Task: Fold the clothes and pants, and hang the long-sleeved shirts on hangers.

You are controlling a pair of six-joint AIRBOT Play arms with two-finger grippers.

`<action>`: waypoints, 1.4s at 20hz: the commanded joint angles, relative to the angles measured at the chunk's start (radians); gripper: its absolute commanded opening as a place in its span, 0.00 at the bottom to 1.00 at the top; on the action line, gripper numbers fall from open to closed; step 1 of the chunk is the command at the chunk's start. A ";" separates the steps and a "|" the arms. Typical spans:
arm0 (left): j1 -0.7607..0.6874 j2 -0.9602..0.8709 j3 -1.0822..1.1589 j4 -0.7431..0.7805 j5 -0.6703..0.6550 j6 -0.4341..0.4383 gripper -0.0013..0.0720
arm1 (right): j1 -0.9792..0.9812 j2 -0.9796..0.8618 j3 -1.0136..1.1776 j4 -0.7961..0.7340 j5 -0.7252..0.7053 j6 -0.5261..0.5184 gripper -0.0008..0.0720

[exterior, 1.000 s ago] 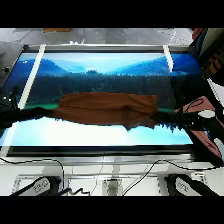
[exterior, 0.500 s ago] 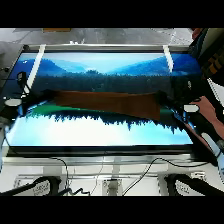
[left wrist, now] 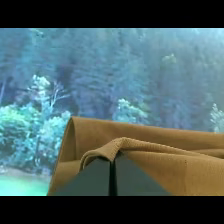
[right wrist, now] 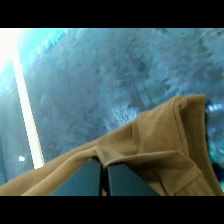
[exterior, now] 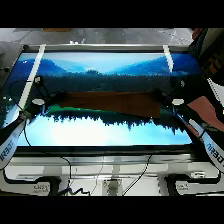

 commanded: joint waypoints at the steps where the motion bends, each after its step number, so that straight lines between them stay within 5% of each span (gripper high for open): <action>1: -0.008 -0.026 0.037 -0.002 0.036 0.000 0.35 | 0.001 -0.029 0.024 -0.041 0.004 0.001 0.59; 2: -0.008 -0.025 0.044 -0.002 0.037 0.000 0.69 | 0.001 -0.029 0.024 -0.069 0.018 0.001 0.93; 3: -0.005 -0.023 0.051 -0.003 0.038 0.000 0.98 | 0.001 -0.029 0.024 -0.096 0.039 0.001 0.96; 8: 0.065 0.032 0.055 -0.003 0.004 -0.006 0.97 | -0.021 -0.029 0.024 -0.145 0.100 0.002 0.96; 14: 0.306 -0.035 0.072 0.023 -0.500 -0.230 0.95 | -0.065 -0.029 0.024 -0.167 0.190 0.002 0.96; 17: 0.339 -0.118 0.163 0.256 -0.731 -0.286 0.95 | -0.064 -0.029 0.024 -0.167 0.193 0.002 0.96; 28: 0.221 -0.296 0.339 0.286 -0.777 -0.302 0.95 | -0.064 -0.027 0.024 -0.168 0.344 -0.011 0.96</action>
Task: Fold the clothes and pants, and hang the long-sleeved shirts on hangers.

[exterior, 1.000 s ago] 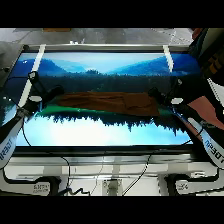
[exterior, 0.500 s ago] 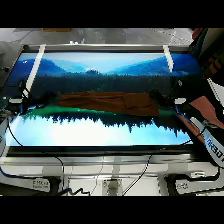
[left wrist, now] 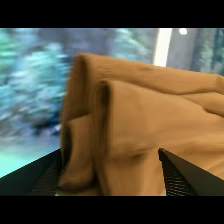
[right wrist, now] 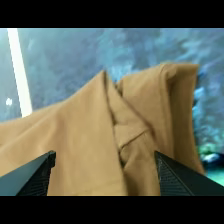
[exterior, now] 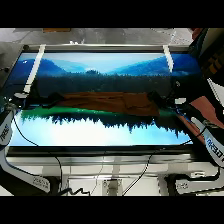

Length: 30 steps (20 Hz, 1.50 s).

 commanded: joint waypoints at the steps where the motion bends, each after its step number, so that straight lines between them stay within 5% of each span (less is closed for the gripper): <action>1: -0.047 -0.034 0.020 0.026 0.032 0.023 0.87 | 0.000 0.001 0.007 -0.005 0.090 -0.042 0.96; 3: -0.075 -0.030 0.022 0.026 0.085 0.038 0.60 | 0.002 0.001 0.040 -0.031 0.154 -0.085 0.94; 6: -0.120 -0.016 0.064 0.027 0.088 0.038 0.12 | 0.023 0.001 0.137 -0.072 0.228 -0.107 0.45; 7: -0.134 -0.001 0.082 0.028 0.081 0.055 0.04 | 0.036 0.001 0.175 -0.089 0.249 -0.107 0.28; 9: -0.164 0.051 0.119 0.083 0.045 0.083 0.04 | 0.074 0.001 0.253 -0.127 0.274 -0.106 0.03; 17: -0.178 0.404 0.136 0.201 -0.317 0.082 0.04 | 0.287 -0.003 0.399 -0.290 0.272 0.010 0.03; 30: -0.222 0.583 0.133 0.198 -0.360 0.082 0.04 | 0.754 -0.360 0.561 -0.222 0.171 0.202 0.03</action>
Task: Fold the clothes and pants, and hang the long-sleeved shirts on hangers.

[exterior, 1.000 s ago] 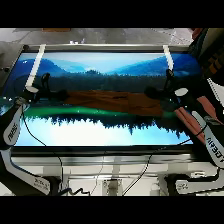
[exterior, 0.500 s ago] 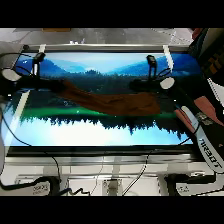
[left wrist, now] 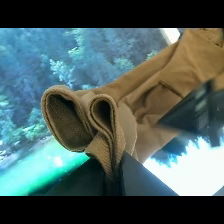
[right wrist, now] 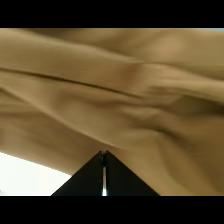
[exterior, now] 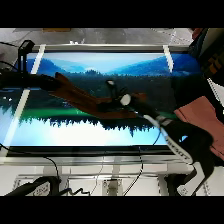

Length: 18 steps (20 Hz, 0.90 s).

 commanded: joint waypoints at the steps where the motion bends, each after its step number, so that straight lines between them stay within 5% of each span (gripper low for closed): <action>1: -0.027 0.008 -0.001 0.000 -0.006 0.000 0.04 | 0.121 -0.097 0.109 0.021 -0.068 0.067 0.03; 8: -0.073 -0.037 -0.001 -0.031 0.057 0.000 0.04 | 0.058 -0.118 0.162 -0.092 0.036 0.085 0.03; 13: -0.188 -0.184 -0.001 -0.382 0.183 0.001 0.04 | -0.185 -0.076 0.188 -0.230 0.373 0.085 0.03; 18: -0.463 -0.357 0.000 -0.601 0.433 0.097 0.04 | -0.480 0.056 0.188 -0.270 0.516 0.087 0.03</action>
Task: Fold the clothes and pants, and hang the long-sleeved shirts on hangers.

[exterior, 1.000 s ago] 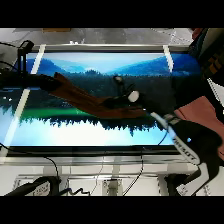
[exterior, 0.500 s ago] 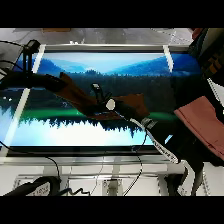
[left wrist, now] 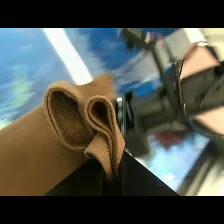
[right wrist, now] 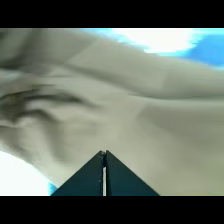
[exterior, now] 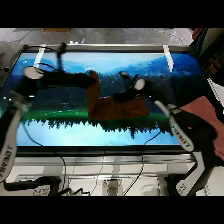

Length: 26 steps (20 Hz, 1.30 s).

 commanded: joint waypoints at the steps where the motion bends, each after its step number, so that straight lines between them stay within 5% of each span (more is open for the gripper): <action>1: -0.206 -0.124 0.000 -0.184 0.219 0.077 0.04 | -0.198 0.087 0.003 -0.035 0.127 0.002 0.03; 6: -0.467 -0.270 0.001 -0.190 0.653 0.080 0.07 | -0.356 0.137 0.003 -0.037 0.193 0.004 0.03; 7: -0.498 -0.286 0.001 -0.190 0.682 0.079 0.33 | -0.370 0.137 0.002 -0.039 0.201 0.004 0.06; 8: -0.515 -0.291 0.001 -0.189 0.681 0.079 0.80 | -0.382 0.137 0.002 -0.042 0.204 0.003 0.23; 9: -0.527 -0.289 0.001 -0.189 0.681 0.079 0.95 | -0.390 0.137 0.002 -0.058 0.203 0.003 0.53; 10: -0.529 -0.283 0.002 -0.188 0.681 0.079 0.96 | -0.393 0.137 0.002 -0.090 0.203 0.000 0.64; 15: -0.461 -0.222 0.001 -0.096 0.628 0.079 0.96 | -0.450 0.130 -0.051 -0.200 0.209 -0.059 0.61; 19: -0.372 -0.198 0.001 -0.091 0.481 0.079 0.96 | -0.543 0.083 -0.220 0.116 0.220 -0.195 0.60; 20: -0.353 -0.198 0.001 -0.091 0.433 0.079 0.96 | -0.550 0.068 -0.265 0.191 0.207 -0.211 0.74; 22: -0.328 -0.198 0.001 -0.091 0.366 0.079 0.96 | -0.534 0.027 -0.335 0.307 0.175 -0.246 0.88; 26: -0.319 -0.198 0.001 -0.091 0.339 0.079 0.96 | -0.420 -0.048 -0.348 0.381 0.090 -0.245 0.96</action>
